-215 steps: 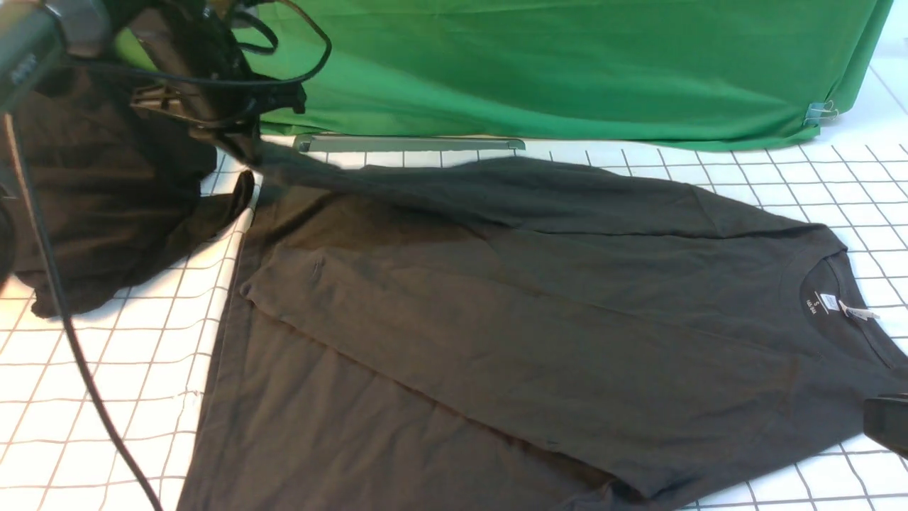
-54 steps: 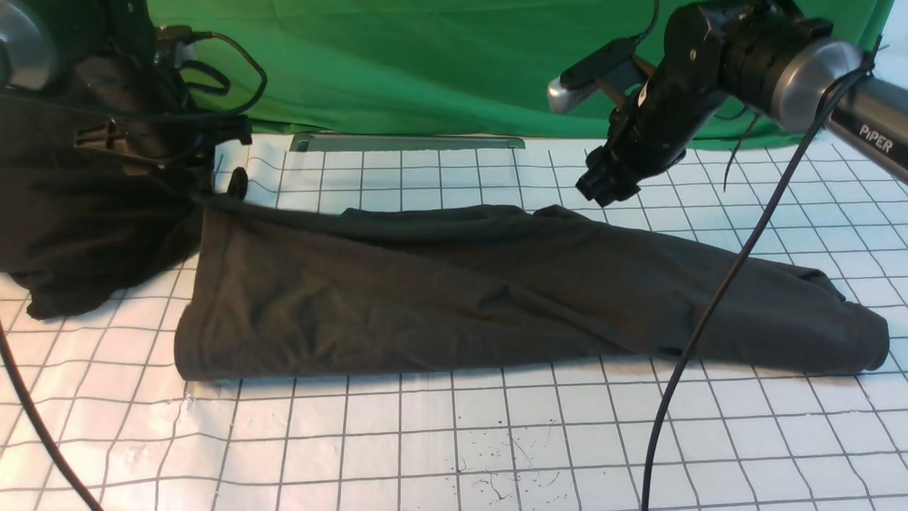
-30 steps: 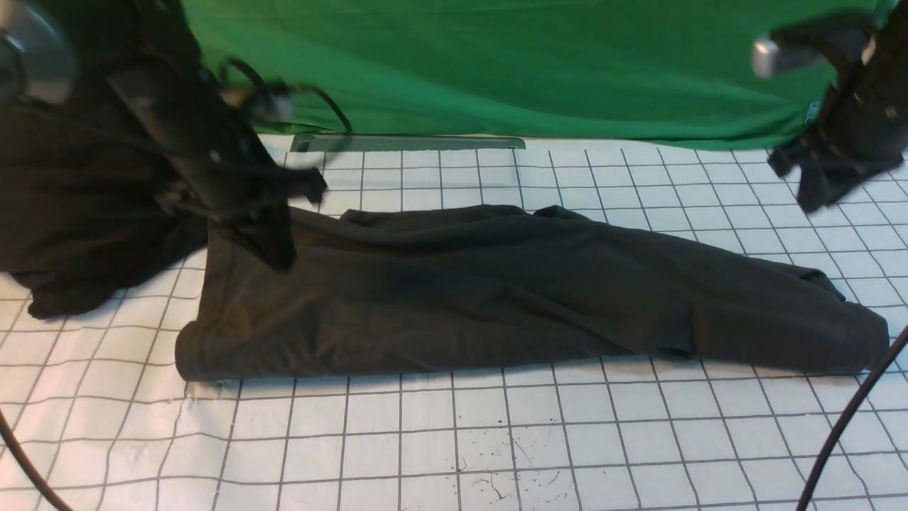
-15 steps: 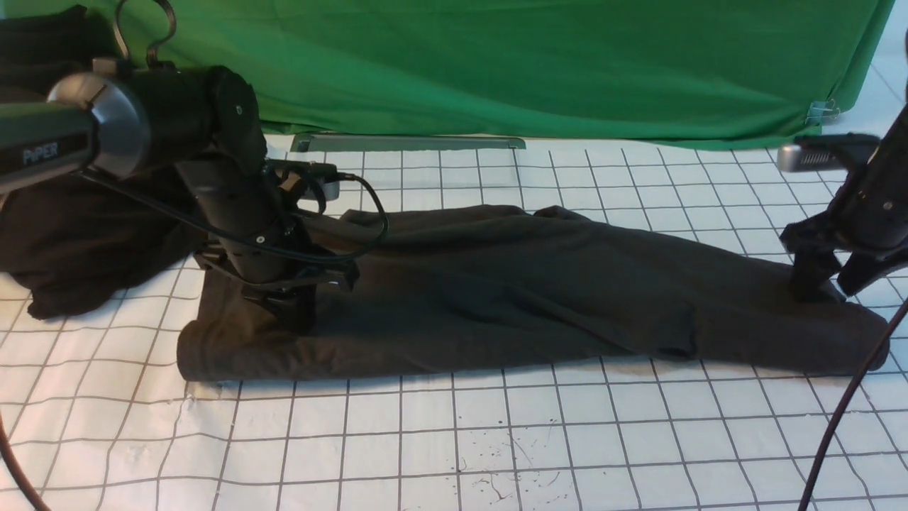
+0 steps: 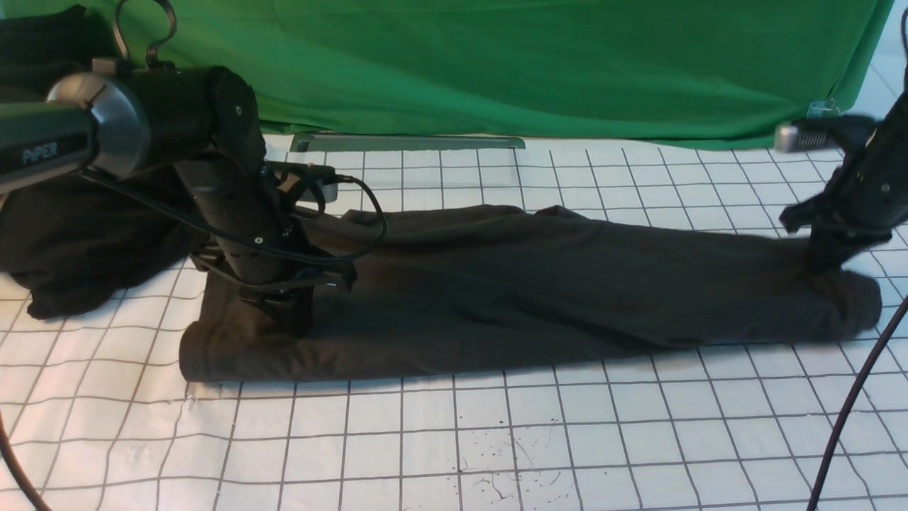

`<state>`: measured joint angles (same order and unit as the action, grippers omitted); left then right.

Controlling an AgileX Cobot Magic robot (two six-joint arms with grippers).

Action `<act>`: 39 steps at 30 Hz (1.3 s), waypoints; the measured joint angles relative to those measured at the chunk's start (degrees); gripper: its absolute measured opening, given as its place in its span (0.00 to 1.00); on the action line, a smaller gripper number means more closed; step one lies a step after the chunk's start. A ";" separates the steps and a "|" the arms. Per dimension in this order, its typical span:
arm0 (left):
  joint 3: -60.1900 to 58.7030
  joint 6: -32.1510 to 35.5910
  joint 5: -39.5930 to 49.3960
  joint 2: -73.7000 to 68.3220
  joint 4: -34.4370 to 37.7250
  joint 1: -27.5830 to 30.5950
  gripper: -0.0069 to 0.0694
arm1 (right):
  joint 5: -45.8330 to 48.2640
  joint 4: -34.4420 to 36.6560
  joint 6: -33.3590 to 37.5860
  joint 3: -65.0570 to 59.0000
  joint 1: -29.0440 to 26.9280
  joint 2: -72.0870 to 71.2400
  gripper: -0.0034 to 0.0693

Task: Fold a long-sleeved shirt over a white checkered tablecloth.
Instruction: 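Pull the folded dark garment lengthwise by its ends to straighten it flat on the table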

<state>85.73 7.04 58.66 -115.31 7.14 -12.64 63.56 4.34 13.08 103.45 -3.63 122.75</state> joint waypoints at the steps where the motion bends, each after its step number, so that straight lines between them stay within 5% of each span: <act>1: 0.00 0.00 0.06 0.00 0.00 0.00 0.09 | -0.30 0.00 0.23 0.94 0.00 0.00 0.09; 11: 0.00 -0.05 1.35 0.00 0.00 0.00 0.09 | -3.06 -4.34 -0.33 4.29 0.00 3.41 0.14; 13: 0.00 -0.05 1.74 0.00 0.00 0.00 0.09 | -3.76 -6.87 -3.50 4.46 0.00 3.42 0.22; 20: 0.00 -0.63 3.47 0.00 0.55 0.00 0.09 | 4.55 -10.41 -8.92 8.82 0.00 -0.11 0.78; 22: 0.00 -0.86 4.60 0.00 1.09 0.00 0.09 | 5.32 -10.41 -9.10 8.65 -0.05 -2.10 0.82; 31: -2.27 -1.11 7.08 2.65 4.07 -0.86 0.09 | 5.97 -9.14 -9.11 -3.30 -3.71 -8.59 0.74; 39: -9.12 -1.38 0.16 6.29 3.68 -3.46 0.09 | 2.71 3.14 -6.30 -8.89 -9.97 -5.54 0.73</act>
<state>76.61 5.66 58.82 -109.03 10.83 -16.10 66.27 7.48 6.79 94.57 -13.60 117.21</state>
